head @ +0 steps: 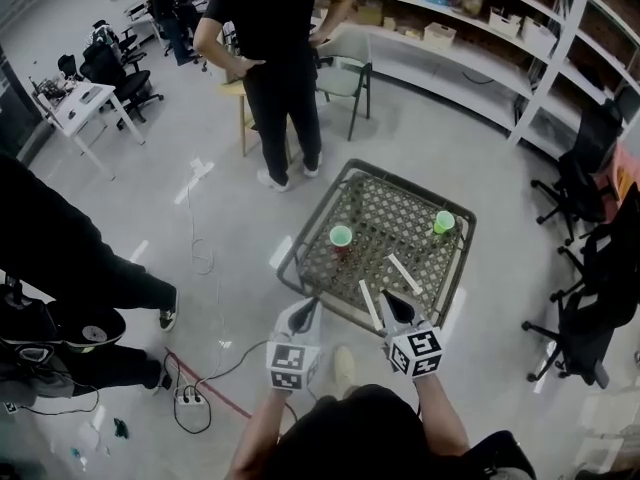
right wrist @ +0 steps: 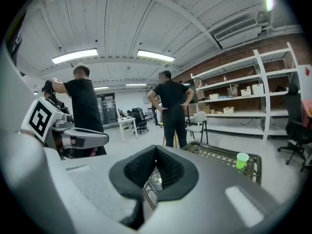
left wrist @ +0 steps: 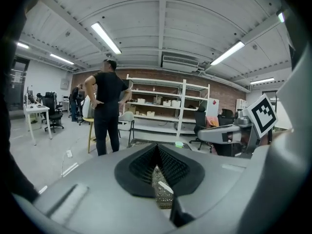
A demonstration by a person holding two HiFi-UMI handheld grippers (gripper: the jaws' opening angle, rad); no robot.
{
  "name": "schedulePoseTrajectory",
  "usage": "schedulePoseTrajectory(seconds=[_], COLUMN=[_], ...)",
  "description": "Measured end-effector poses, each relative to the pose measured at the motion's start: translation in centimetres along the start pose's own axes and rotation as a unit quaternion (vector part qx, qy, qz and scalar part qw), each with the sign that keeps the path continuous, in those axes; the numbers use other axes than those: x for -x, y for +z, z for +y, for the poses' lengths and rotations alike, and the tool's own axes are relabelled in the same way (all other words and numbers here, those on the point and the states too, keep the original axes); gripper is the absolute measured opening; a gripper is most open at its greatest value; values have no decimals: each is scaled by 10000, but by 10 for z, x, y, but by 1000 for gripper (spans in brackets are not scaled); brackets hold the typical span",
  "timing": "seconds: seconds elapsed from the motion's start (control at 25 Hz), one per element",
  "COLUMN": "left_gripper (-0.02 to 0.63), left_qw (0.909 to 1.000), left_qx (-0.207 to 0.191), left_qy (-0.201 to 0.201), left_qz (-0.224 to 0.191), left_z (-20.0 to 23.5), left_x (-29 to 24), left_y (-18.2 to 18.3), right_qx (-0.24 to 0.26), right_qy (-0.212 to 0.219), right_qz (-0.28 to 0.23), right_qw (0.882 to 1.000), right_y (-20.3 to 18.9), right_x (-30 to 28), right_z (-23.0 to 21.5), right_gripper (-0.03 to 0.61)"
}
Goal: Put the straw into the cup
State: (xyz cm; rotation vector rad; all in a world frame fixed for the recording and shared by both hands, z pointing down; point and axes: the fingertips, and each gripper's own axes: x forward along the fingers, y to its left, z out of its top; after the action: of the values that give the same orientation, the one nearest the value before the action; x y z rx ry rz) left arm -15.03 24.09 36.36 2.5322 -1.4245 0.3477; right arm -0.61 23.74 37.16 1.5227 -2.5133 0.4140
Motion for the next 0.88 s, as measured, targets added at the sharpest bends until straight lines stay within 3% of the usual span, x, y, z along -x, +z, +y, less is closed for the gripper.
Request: schedulePoseTrajectory(seconds=[0.4, 0.88], left_gripper=[7, 7], left_qw=[9996, 9975], left_qx=[81, 211], left_qy=[112, -83], left_qz=[253, 670], left_z=[10, 13], left_x=[-72, -110], left_y=[6, -26], right_qx=[-68, -405], right_qy=[167, 59], right_qz=[178, 487], right_qw=[9997, 9980], right_y=[0, -34], right_x=[-53, -78], right_z=[-50, -77], right_gripper=[2, 2])
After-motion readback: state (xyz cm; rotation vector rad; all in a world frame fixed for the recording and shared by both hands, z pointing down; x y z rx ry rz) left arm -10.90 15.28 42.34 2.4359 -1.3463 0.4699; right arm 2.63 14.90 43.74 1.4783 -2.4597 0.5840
